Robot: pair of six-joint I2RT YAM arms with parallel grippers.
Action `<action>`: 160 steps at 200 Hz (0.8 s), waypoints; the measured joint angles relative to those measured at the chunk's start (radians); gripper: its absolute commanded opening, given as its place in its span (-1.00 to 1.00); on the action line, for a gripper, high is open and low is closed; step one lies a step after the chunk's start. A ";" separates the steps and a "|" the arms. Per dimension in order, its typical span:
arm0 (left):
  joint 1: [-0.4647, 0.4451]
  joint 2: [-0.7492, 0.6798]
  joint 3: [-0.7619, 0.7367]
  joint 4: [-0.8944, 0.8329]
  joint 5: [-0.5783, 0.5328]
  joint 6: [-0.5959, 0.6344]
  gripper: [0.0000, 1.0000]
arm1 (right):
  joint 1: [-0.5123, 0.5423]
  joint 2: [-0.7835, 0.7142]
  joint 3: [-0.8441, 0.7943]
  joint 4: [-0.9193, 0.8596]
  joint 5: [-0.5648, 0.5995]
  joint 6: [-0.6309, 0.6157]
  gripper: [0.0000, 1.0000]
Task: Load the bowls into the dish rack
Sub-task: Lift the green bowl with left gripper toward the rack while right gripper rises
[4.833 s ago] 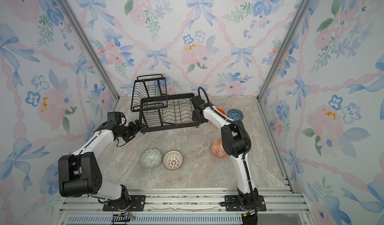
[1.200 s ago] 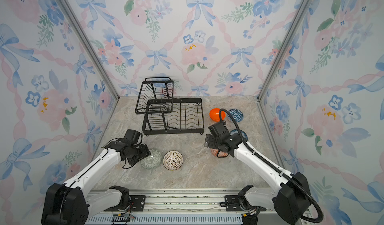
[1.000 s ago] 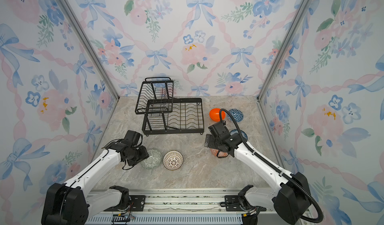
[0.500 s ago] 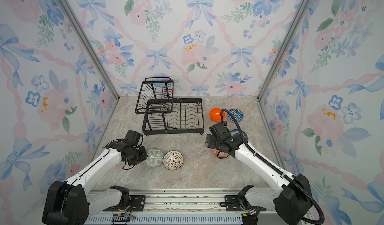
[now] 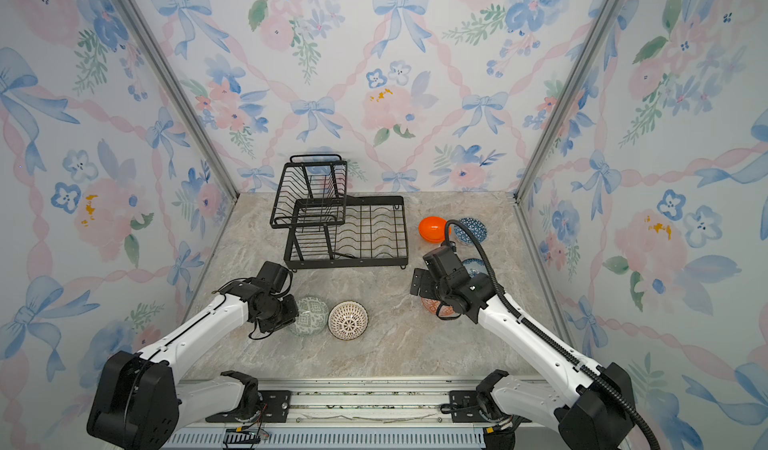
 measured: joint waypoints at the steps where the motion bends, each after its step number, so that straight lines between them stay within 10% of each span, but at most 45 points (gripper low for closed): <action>1: -0.001 0.001 0.000 0.000 -0.002 0.000 -0.64 | 0.000 0.000 0.000 0.000 0.000 0.000 0.94; 160: -0.021 0.041 0.098 0.003 -0.047 0.001 -1.00 | 0.007 -0.037 0.014 0.009 0.064 -0.014 0.94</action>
